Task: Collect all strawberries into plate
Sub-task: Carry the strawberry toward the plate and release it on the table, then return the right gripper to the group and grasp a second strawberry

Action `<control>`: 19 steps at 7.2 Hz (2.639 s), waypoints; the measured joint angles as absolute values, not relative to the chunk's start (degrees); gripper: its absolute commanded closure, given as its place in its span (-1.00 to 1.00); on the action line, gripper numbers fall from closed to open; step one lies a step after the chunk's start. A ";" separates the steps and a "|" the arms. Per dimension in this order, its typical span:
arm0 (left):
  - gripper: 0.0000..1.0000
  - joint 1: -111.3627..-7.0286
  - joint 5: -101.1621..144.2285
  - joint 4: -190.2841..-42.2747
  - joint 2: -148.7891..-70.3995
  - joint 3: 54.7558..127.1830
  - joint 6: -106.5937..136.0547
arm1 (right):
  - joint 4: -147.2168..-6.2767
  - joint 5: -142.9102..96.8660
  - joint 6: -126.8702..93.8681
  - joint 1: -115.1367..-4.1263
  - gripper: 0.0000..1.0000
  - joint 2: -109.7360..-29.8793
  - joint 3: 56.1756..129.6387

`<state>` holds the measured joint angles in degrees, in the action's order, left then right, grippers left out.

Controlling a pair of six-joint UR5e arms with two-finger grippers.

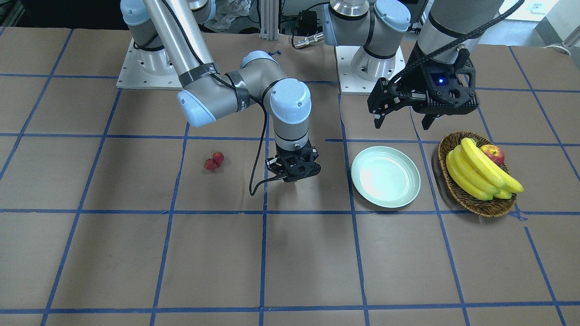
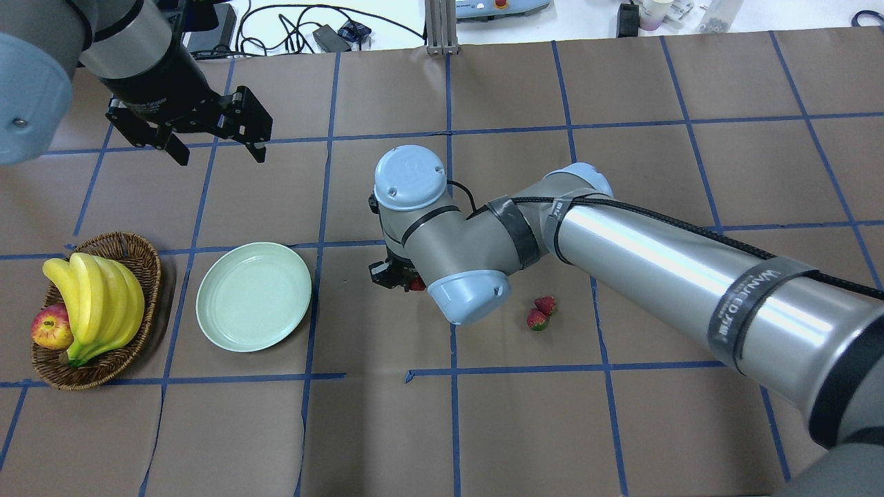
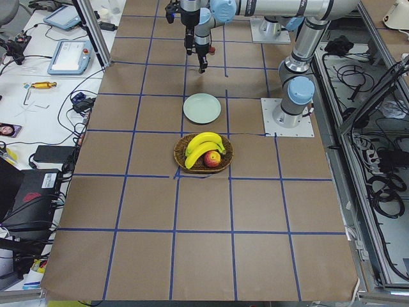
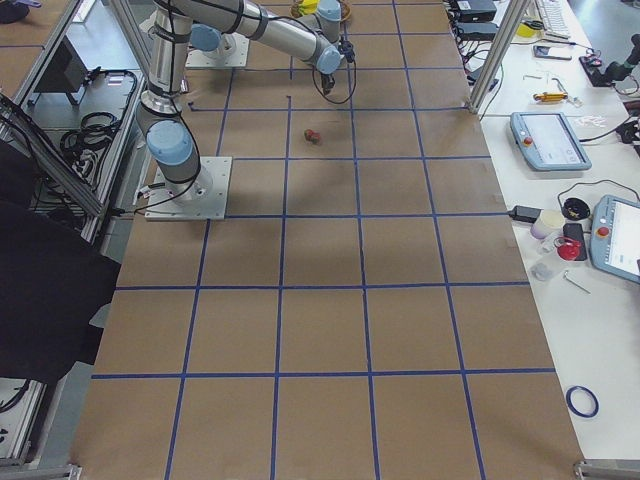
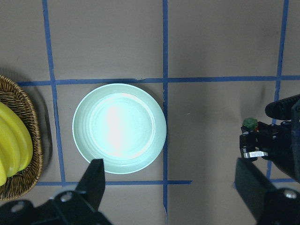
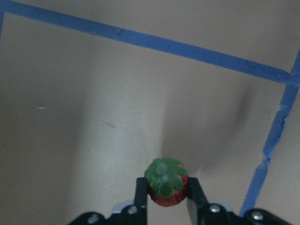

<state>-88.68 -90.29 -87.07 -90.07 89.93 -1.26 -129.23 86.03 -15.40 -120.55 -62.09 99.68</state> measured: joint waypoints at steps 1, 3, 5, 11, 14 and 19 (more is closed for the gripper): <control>-1.00 -88.68 -90.32 -87.09 -90.01 90.00 -1.27 | -129.19 86.17 -15.34 -120.56 -1.00 -61.97 99.41; -1.00 -88.68 -90.35 -87.10 -89.98 90.10 -1.34 | -127.74 88.16 -14.36 -119.22 -1.00 -63.59 99.21; -1.00 -88.68 -90.43 -87.12 -89.99 90.16 -1.48 | -119.68 91.04 -8.71 -113.13 -1.00 -68.52 99.97; -1.00 -88.68 -90.62 -87.10 -89.74 91.21 -1.60 | -119.93 98.37 -13.73 -99.37 -1.00 -74.86 113.12; -1.00 -88.72 -90.54 -87.10 -89.65 91.29 -1.47 | -125.65 93.59 -27.45 -99.29 -1.00 -74.95 117.98; -1.00 -88.77 -90.43 -87.11 -89.57 91.69 -1.30 | -135.52 89.82 -33.85 -99.39 0.29 -74.51 122.72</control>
